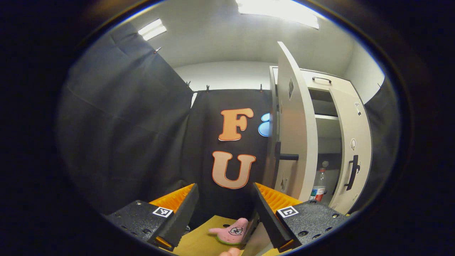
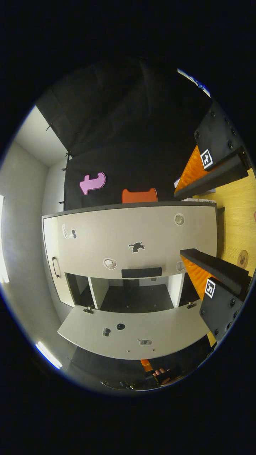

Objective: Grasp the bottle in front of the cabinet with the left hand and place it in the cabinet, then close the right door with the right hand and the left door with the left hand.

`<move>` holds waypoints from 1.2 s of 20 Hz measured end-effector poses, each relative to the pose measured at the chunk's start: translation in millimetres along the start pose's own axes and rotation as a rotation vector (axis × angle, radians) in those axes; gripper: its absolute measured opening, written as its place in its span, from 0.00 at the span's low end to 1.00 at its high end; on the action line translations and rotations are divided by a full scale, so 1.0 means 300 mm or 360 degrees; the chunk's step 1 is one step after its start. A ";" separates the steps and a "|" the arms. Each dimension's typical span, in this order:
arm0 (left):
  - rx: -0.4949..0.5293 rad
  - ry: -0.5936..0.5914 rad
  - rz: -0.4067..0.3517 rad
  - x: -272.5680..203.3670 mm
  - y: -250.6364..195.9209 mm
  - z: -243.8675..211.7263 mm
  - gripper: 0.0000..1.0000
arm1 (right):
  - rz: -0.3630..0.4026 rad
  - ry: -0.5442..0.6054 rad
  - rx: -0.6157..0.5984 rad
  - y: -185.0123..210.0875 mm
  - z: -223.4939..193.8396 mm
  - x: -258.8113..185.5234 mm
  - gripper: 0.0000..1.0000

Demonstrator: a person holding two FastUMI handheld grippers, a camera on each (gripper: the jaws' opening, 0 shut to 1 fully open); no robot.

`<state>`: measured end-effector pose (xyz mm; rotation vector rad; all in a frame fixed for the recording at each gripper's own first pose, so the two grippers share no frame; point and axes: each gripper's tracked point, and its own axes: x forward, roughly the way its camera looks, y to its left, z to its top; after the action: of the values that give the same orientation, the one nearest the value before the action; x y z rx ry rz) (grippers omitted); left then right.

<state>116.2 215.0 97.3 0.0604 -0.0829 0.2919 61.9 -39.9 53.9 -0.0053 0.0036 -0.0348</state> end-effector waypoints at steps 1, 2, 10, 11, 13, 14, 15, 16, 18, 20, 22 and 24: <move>0.0001 0.0008 -0.0019 -0.005 -0.008 0.000 0.91 | -0.0011 -0.0009 0.0005 -0.039 -0.004 0.011 0.89; -0.0007 0.0016 -0.0045 -0.006 -0.016 0.003 0.92 | -0.0018 -0.0016 0.0009 -0.051 0.001 0.005 0.89; -0.0049 0.0069 -0.0325 -0.047 -0.233 -0.007 0.86 | -0.0048 -0.0025 0.0013 -0.073 -0.002 -0.020 0.96; -0.0058 0.0075 -0.0358 -0.049 -0.262 -0.007 0.90 | -0.0057 -0.0027 0.0009 -0.079 -0.003 -0.025 0.96; -0.0083 0.0084 -0.0412 -0.044 -0.310 -0.010 0.86 | -0.0082 -0.0031 0.0005 -0.098 -0.005 -0.040 0.96; -0.0095 0.0088 -0.0438 -0.045 -0.343 -0.015 0.94 | -0.0096 -0.0024 0.0006 -0.108 -0.008 -0.043 0.96; -0.0110 0.0090 -0.0460 -0.047 -0.371 -0.020 0.86 | -0.0108 -0.0017 0.0008 -0.117 -0.010 -0.048 0.96; -0.0122 0.0094 -0.0474 -0.047 -0.397 -0.026 0.86 | -0.0122 -0.0015 0.0011 -0.126 -0.008 -0.053 0.96; -0.0135 0.0095 -0.0513 -0.037 -0.449 -0.034 0.90 | -0.0144 -0.0018 0.0021 -0.114 0.008 -0.080 0.96; -0.0149 0.0108 -0.0553 -0.020 -0.500 -0.050 0.90 | -0.0149 -0.0012 0.0042 -0.117 0.005 -0.087 0.96; -0.0170 0.0151 -0.0603 -0.010 -0.561 -0.082 0.93 | -0.0159 -0.0007 0.0050 -0.130 0.001 -0.100 0.96; -0.0186 0.0163 -0.0610 -0.008 -0.587 -0.096 0.94 | -0.0181 -0.0008 0.0047 -0.147 0.000 -0.112 0.96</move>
<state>167.0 47.9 60.1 -0.0548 0.0144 -0.0933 26.9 -82.7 54.3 0.0243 -0.0024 -0.1484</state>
